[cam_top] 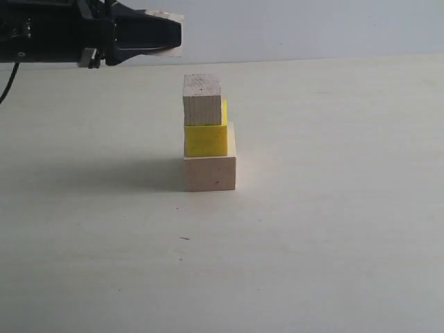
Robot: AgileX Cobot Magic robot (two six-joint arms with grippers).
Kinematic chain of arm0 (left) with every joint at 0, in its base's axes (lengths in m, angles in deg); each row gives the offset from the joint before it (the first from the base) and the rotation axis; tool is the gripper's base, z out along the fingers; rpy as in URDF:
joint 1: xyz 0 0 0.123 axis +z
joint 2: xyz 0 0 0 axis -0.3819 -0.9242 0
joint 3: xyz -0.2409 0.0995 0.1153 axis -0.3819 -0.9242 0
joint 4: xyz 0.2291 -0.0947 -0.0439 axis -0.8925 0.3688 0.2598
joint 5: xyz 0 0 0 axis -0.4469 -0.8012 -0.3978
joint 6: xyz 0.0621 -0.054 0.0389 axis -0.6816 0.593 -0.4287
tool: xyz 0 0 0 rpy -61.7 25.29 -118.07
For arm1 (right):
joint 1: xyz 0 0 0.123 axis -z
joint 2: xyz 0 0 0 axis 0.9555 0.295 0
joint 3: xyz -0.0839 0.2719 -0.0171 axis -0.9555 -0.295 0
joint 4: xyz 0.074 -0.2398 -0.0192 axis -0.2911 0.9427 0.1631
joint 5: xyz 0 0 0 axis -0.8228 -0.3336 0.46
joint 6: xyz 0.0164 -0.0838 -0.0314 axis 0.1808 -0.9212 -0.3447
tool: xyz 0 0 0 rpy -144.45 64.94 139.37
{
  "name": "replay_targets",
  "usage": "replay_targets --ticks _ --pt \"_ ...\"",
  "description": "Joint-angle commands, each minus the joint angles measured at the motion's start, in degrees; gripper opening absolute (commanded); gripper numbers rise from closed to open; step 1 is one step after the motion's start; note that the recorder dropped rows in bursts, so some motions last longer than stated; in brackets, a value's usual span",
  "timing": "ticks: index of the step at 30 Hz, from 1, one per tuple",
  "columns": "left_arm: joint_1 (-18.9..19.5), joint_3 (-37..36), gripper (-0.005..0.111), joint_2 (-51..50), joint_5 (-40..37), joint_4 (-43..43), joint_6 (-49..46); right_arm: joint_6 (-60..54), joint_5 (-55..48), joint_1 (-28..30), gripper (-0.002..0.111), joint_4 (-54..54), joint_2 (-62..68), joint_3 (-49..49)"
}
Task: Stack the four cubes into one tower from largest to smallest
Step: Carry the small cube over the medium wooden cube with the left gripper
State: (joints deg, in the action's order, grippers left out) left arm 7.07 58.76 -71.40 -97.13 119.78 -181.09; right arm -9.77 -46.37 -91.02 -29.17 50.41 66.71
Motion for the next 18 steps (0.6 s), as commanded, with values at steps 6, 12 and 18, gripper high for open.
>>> replay_targets --ticks 6,12,18 --pt "0.1 2.9 0.0 -3.9 -13.5 4.4 -11.0 -0.3 0.1 -1.9 0.0 -0.1 -0.5 -0.2" --pt "0.1 10.1 0.0 -9.8 -17.1 -0.2 -13.1 -0.3 -0.8 -1.9 0.0 -0.7 -0.5 -0.2" --pt "0.2 14.6 0.0 -15.3 -17.1 -0.7 -14.4 -1.9 -1.4 -1.9 0.0 -3.2 -0.5 -0.2"
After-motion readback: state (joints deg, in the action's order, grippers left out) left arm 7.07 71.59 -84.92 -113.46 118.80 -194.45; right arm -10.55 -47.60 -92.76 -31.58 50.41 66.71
